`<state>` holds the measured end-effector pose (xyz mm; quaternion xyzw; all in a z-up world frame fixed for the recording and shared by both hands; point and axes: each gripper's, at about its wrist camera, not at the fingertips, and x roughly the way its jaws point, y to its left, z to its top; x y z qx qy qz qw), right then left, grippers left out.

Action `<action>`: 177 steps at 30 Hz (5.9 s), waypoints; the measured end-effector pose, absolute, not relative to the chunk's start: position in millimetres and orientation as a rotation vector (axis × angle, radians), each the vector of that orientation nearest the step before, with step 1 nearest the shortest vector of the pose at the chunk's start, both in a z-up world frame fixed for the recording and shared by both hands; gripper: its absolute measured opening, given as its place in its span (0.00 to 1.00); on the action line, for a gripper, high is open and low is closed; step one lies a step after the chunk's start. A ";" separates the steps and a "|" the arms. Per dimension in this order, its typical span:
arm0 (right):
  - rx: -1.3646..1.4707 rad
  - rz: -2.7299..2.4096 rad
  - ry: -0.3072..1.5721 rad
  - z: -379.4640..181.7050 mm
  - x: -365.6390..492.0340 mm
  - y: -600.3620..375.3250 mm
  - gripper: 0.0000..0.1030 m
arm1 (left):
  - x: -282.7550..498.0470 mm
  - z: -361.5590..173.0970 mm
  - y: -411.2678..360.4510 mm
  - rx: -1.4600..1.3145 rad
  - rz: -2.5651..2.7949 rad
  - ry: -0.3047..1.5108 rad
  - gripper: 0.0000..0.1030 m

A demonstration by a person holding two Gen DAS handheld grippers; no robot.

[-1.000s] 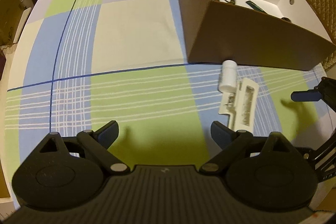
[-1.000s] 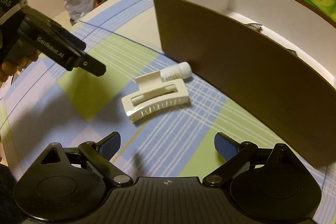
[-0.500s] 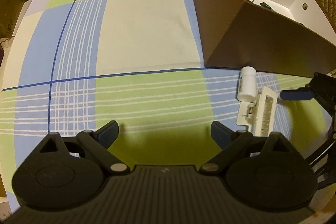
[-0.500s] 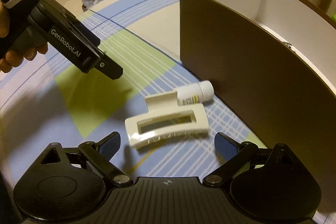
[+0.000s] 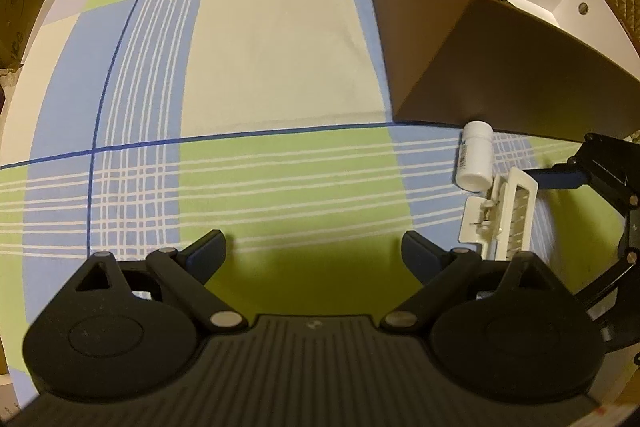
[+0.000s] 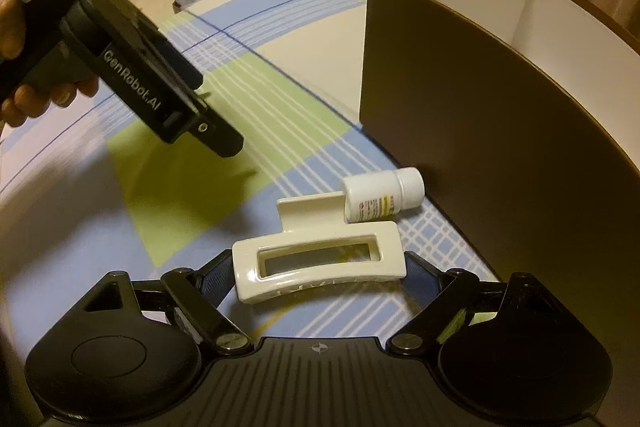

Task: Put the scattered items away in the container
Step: 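Grasp white pill bottle with left tool while right tool grasps white hair clip, then carry pill bottle with left tool while right tool carries hair clip into box, then open left tool releasing pill bottle while right tool releases hair clip in box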

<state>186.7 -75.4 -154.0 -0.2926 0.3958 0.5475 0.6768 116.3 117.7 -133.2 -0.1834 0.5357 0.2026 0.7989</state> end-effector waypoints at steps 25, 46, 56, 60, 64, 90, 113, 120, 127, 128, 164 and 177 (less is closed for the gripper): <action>-0.469 0.855 1.000 -132.9 213.9 -194.1 0.82 | 198.4 -131.6 41.3 -0.183 0.131 0.998 0.57; -0.439 0.833 0.993 -131.9 212.8 -203.0 0.82 | 172.6 -145.8 35.5 -0.190 0.179 1.074 0.22; -0.444 0.833 0.997 -137.4 211.7 -198.5 0.82 | 182.4 -146.7 28.9 -0.137 0.194 1.082 0.22; -0.440 0.826 0.999 -138.2 209.0 -198.9 0.82 | 182.8 -144.8 24.7 -0.127 0.190 1.101 0.22; -0.433 0.831 0.991 -135.2 206.0 -201.7 0.82 | 176.0 -141.0 19.1 -0.124 0.178 1.108 0.22; -0.352 0.895 0.837 -62.5 200.4 -199.6 0.82 | 162.5 -47.6 -8.2 -0.073 0.169 0.922 0.22; -0.431 0.882 0.662 -3.7 292.1 -165.7 0.82 | 264.9 6.1 26.0 -0.012 0.112 0.823 0.22; -0.444 0.859 0.707 -23.3 334.4 -160.9 0.82 | 314.4 -8.8 27.7 -0.022 0.066 0.859 0.22; -0.509 0.891 0.748 -48.7 366.4 -157.5 0.82 | 356.6 -35.8 29.8 -0.004 0.050 0.917 0.22; -0.519 0.894 0.754 -52.1 370.4 -156.8 0.82 | 361.4 -39.6 30.5 -0.003 0.048 0.923 0.22; -0.636 0.938 0.809 -90.3 428.5 -150.8 0.82 | 435.3 -116.7 44.4 -0.067 0.051 1.058 0.22; -0.686 0.917 0.788 -95.6 431.6 -150.4 0.82 | 433.2 -117.3 54.3 -0.071 0.081 1.074 0.22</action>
